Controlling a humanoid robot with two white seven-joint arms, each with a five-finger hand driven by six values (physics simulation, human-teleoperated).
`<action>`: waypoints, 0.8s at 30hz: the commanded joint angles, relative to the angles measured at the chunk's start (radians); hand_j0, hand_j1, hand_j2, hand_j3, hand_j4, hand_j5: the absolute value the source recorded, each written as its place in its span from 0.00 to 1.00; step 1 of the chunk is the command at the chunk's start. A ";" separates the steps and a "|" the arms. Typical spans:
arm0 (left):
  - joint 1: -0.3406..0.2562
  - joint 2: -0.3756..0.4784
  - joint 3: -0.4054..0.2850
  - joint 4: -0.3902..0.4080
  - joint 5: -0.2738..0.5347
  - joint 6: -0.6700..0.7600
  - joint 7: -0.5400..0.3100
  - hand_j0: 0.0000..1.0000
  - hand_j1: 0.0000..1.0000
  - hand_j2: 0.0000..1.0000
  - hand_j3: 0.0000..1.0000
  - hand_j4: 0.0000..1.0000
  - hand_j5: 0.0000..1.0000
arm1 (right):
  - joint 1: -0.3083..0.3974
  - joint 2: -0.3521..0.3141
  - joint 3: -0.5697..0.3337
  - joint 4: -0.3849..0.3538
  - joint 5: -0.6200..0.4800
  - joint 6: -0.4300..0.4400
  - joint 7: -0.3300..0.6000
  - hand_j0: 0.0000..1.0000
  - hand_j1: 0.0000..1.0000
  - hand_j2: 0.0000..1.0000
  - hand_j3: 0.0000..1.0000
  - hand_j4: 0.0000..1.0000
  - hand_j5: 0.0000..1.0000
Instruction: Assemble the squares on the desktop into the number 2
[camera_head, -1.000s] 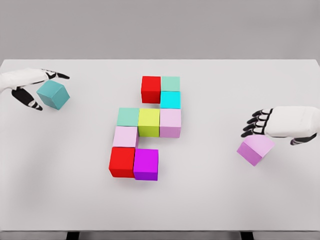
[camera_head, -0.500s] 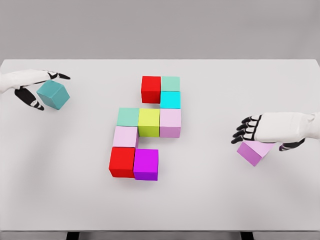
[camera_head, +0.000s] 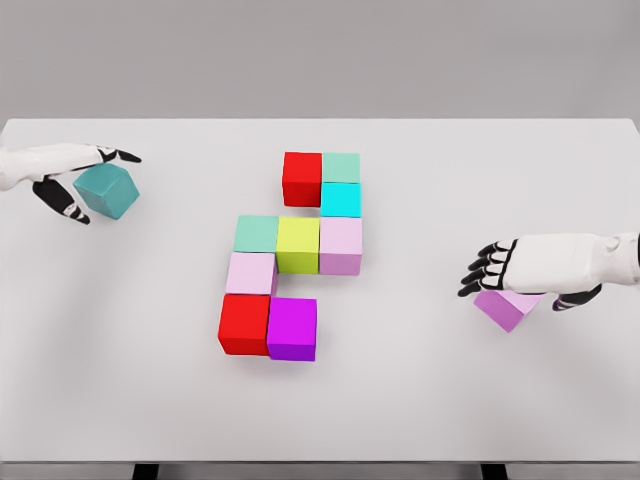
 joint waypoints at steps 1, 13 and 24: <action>-0.003 -0.006 0.001 0.018 0.006 0.003 0.001 1.00 1.00 1.00 1.00 1.00 1.00 | 0.000 0.004 0.000 0.016 -0.003 0.002 0.000 1.00 1.00 1.00 1.00 1.00 1.00; -0.014 -0.021 0.001 0.047 -0.017 0.003 0.001 1.00 1.00 1.00 1.00 1.00 1.00 | -0.002 0.027 0.003 0.053 0.017 0.002 0.000 1.00 1.00 1.00 1.00 1.00 1.00; -0.011 -0.021 -0.011 0.047 -0.016 0.003 0.004 0.71 0.71 0.71 0.71 0.71 0.71 | -0.002 0.033 0.019 0.064 0.036 0.002 0.000 0.85 0.85 0.85 0.85 0.85 0.85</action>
